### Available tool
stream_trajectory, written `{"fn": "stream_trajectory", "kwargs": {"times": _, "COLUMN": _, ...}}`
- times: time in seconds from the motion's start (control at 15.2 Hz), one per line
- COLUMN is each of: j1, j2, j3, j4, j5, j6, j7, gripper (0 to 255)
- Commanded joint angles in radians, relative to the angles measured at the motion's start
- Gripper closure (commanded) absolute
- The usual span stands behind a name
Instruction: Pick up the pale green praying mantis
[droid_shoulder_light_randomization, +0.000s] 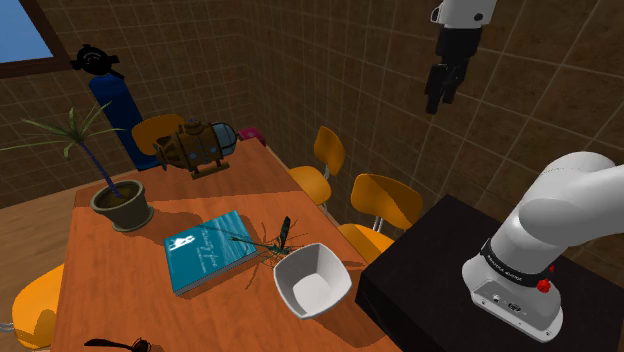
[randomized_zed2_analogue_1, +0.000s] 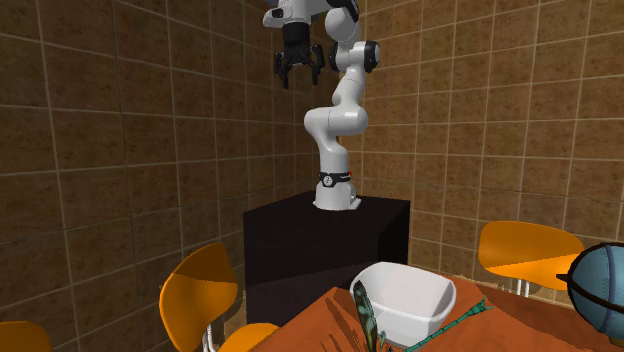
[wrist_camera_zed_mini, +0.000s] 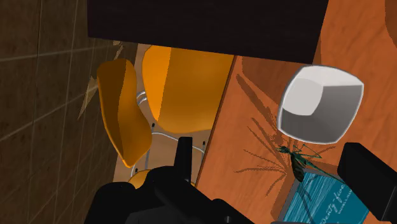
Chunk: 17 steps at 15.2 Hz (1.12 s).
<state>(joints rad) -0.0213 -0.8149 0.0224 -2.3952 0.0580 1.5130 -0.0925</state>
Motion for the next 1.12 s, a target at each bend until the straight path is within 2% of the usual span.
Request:
{"fn": "stream_trajectory", "kwargs": {"times": 0.0, "j1": 0.000, "j2": 0.000, "j3": 0.000, "j4": 0.000, "j5": 0.000, "j6": 0.000, "j7": 0.000, "gripper": 0}}
{"fn": "stream_trajectory", "kwargs": {"times": 0.53, "j1": 0.065, "j2": 0.182, "j3": 0.021, "j4": -0.093, "j5": 0.022, "j6": 0.292, "j7": -0.109, "gripper": 0}}
{"fn": "stream_trajectory", "kwargs": {"times": 1.06, "j1": 0.129, "j2": 0.434, "j3": 0.051, "j4": -0.100, "j5": 0.045, "j6": 0.569, "j7": -0.215, "gripper": 0}}
